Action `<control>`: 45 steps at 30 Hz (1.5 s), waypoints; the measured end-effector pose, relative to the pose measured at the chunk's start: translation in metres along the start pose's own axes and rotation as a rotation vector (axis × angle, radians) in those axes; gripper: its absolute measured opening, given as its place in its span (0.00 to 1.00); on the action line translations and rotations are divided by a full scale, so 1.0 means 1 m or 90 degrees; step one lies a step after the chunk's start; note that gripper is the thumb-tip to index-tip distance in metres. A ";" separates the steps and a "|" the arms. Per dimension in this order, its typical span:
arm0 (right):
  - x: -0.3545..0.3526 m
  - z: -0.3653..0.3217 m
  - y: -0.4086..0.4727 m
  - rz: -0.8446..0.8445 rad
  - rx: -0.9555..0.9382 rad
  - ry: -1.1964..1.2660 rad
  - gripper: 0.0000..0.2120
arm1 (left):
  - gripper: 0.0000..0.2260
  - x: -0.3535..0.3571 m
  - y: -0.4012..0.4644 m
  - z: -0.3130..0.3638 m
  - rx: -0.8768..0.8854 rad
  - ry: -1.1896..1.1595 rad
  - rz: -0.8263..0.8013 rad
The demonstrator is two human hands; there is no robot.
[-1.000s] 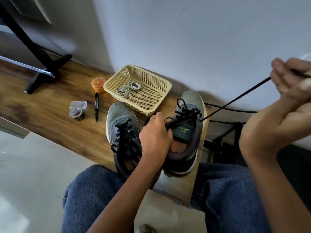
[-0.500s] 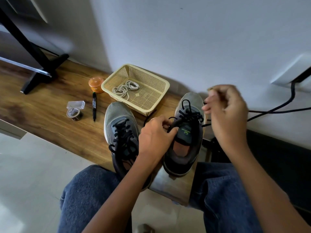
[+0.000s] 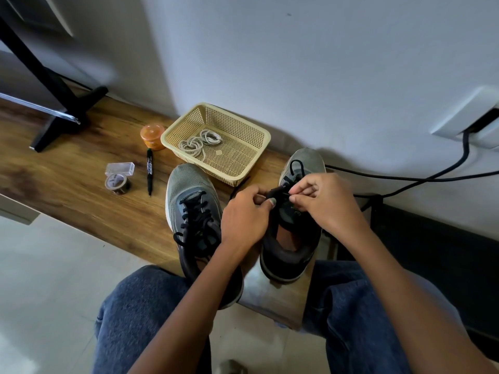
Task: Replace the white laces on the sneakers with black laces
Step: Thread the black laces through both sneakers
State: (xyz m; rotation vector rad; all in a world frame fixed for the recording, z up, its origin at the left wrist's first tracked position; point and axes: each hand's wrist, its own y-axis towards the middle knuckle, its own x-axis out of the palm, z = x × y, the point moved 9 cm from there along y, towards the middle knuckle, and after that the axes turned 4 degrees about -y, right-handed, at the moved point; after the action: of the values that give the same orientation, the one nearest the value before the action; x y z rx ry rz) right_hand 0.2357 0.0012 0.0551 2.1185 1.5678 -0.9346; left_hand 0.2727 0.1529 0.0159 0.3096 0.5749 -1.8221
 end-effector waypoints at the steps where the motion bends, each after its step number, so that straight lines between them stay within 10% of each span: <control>1: 0.002 -0.003 0.000 0.001 -0.011 -0.029 0.04 | 0.02 0.000 0.001 -0.001 -0.005 -0.004 -0.001; 45: 0.017 -0.013 -0.006 0.050 -0.072 -0.061 0.12 | 0.04 -0.002 -0.003 -0.008 -0.020 -0.172 0.012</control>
State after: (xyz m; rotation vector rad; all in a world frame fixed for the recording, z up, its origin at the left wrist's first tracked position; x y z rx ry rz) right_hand 0.2372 0.0232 0.0538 2.0125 1.4444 -0.8855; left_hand 0.2702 0.1591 0.0104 0.0458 0.4098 -1.7976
